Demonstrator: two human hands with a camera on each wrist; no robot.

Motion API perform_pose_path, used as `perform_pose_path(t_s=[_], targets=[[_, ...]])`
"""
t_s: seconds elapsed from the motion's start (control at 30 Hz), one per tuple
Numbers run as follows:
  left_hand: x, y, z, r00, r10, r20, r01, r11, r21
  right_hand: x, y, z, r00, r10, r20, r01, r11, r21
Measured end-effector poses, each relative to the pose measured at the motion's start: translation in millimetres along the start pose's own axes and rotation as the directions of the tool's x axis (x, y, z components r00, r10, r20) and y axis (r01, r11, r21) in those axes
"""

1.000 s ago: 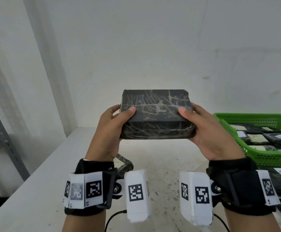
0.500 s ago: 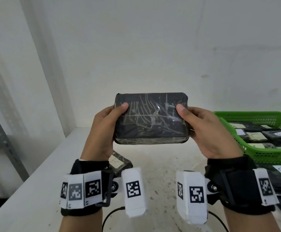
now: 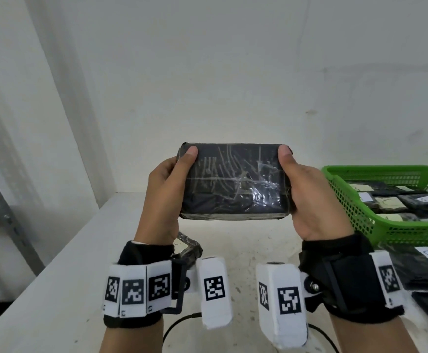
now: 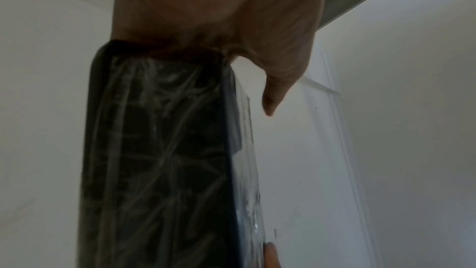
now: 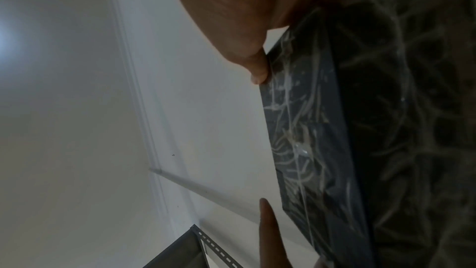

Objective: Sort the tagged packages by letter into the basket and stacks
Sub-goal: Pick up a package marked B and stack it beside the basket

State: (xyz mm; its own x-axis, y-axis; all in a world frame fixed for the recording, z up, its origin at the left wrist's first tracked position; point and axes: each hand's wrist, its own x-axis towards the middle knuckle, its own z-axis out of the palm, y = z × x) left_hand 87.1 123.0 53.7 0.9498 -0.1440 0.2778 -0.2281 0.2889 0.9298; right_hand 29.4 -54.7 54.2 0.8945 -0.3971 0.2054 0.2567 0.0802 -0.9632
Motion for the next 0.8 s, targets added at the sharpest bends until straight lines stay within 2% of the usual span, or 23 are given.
perform_pose_path(t_s=[0.1,0.27,0.47,0.6,0.7,0.8], targets=[[-2,1,5,1.000,-0.013,-0.020,0.013,1.000,-0.001,-2,-2,1,1.000,0.016,-0.014,-0.016,1.000,0.004],[-3,-2,10,0.996,0.040,-0.082,-0.040,0.999,0.006,-5,-7,3,0.999,0.045,-0.015,-0.045,0.999,0.031],[-7,-4,14,0.998,0.051,-0.025,-0.048,0.993,0.105,-3,7,6,0.990,-0.015,-0.139,0.003,0.996,-0.086],[-5,-13,15,0.991,0.097,-0.091,-0.078,0.977,0.198,1,11,6,0.991,0.005,-0.136,-0.017,0.996,-0.093],[-4,-16,16,0.986,0.111,-0.122,-0.085,0.976,0.202,5,13,3,0.991,0.036,-0.132,-0.050,0.993,-0.108],[-4,-16,15,0.990,0.096,-0.107,-0.073,0.977,0.202,8,18,4,0.995,0.017,-0.103,-0.032,0.989,-0.146]])
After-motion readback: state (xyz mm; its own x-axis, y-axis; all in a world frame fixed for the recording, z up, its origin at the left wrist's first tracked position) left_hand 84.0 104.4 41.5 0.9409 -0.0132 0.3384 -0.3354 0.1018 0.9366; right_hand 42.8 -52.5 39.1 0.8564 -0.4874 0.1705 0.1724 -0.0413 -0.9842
